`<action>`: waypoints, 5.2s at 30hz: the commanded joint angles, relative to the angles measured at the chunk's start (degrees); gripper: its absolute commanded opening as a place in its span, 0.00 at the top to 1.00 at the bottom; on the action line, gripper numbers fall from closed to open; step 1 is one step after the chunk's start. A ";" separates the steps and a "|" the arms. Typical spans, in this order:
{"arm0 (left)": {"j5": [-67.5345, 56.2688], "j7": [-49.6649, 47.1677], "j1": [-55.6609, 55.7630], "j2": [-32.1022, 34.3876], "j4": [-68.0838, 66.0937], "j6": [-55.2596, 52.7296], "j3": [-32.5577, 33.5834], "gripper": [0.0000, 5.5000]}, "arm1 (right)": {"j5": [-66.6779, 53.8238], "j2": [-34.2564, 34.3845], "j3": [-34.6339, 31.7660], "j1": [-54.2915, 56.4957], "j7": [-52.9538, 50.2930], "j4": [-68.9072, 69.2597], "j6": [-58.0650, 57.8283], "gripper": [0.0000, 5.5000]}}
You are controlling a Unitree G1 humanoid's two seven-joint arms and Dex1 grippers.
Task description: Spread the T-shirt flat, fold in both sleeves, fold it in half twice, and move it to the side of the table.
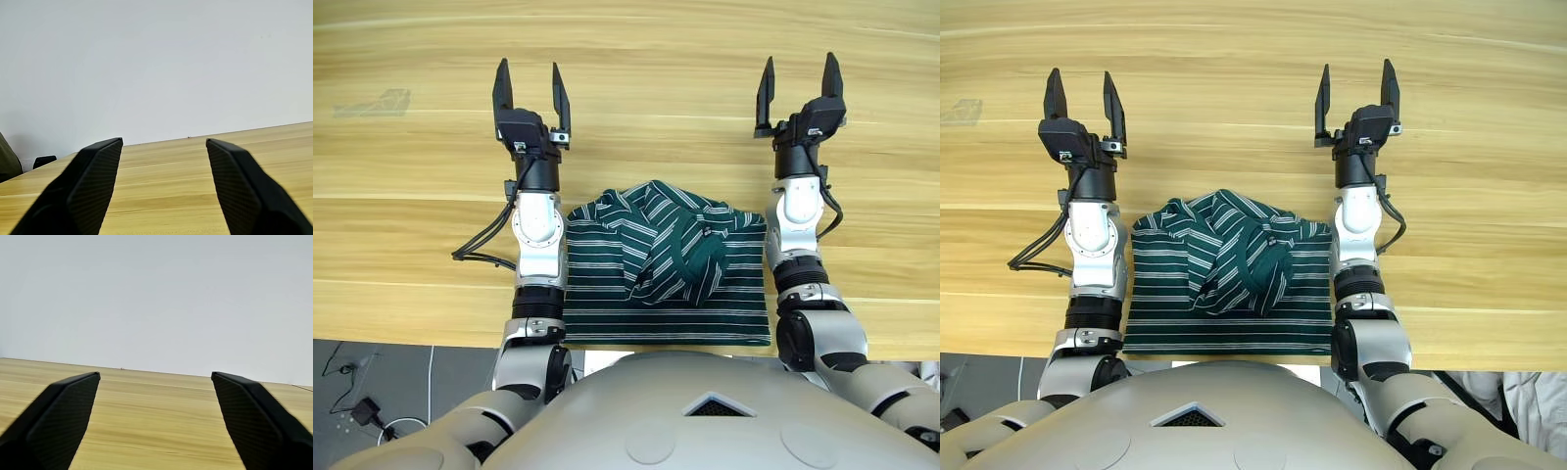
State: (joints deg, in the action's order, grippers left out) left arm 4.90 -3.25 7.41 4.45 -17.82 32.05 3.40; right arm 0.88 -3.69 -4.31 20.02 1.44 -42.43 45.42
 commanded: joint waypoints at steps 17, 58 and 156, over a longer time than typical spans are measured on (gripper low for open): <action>9.11 26.24 -34.34 15.90 40.24 -15.72 -26.14 0.43 | 1.24 -0.29 -0.16 3.69 -2.37 -3.55 0.27 0.23; 11.66 30.76 -31.34 19.51 36.20 -23.84 -34.68 0.43 | 2.52 0.63 0.77 4.71 -4.43 -3.40 -0.40 0.23; -0.14 36.50 -2.15 26.69 34.27 -30.06 -10.80 0.99 | -9.79 -24.73 8.39 -11.14 31.19 49.82 -44.53 1.00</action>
State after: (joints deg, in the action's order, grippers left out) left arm 6.09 30.94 -2.77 29.66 21.28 3.71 -8.61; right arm -10.97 -27.64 5.82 -0.49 32.67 14.26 -1.56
